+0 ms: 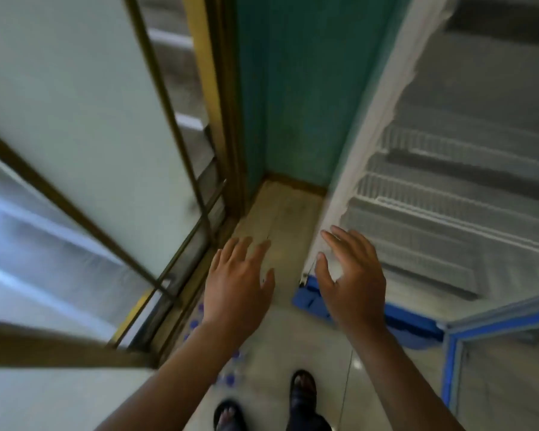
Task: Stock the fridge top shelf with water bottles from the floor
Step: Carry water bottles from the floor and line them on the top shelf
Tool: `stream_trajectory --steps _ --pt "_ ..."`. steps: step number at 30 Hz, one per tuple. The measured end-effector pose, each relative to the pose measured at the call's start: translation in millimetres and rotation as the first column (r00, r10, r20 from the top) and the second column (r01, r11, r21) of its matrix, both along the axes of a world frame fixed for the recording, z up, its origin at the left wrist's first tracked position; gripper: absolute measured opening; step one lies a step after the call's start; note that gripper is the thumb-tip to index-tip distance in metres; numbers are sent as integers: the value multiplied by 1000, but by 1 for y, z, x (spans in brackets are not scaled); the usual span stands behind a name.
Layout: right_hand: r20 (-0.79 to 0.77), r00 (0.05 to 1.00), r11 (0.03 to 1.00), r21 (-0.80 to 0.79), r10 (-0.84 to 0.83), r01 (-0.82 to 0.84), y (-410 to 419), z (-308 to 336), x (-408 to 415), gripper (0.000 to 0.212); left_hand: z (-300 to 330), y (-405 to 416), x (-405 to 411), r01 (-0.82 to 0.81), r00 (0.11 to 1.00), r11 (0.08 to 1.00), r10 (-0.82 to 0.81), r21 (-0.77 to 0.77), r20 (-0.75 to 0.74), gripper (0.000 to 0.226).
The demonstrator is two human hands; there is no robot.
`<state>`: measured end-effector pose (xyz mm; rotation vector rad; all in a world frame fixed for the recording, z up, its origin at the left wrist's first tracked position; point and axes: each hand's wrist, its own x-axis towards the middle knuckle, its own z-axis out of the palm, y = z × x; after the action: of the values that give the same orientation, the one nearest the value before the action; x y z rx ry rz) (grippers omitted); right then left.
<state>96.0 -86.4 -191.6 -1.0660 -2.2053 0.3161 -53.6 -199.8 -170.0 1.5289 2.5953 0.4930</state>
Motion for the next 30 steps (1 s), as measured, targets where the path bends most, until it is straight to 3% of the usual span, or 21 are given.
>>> stream_trajectory --steps 5,9,14,20,25,30 --pt "174 969 959 -251 177 -130 -35 -102 -14 36 -112 -52 -9 -154 969 948 200 -279 143 51" --pt "323 896 888 -436 306 -147 -53 -189 -27 41 -212 -75 -7 -245 874 865 393 -438 287 50" --pt "431 773 785 -605 465 -134 -66 -318 -52 46 -348 -84 -7 -377 709 749 612 -545 351 53" --pt "493 671 710 -701 554 -70 -69 -477 -77 51 -508 -93 3 -439 586 662 723 -607 365 58" --pt "497 722 691 -722 482 36 -61 -596 -91 59 -617 -87 4 -454 696 615 697 -645 174 59" --pt "409 770 638 -770 489 4 -61 -679 -121 70 -690 -82 -1 -456 741 675 648 -580 173 54"
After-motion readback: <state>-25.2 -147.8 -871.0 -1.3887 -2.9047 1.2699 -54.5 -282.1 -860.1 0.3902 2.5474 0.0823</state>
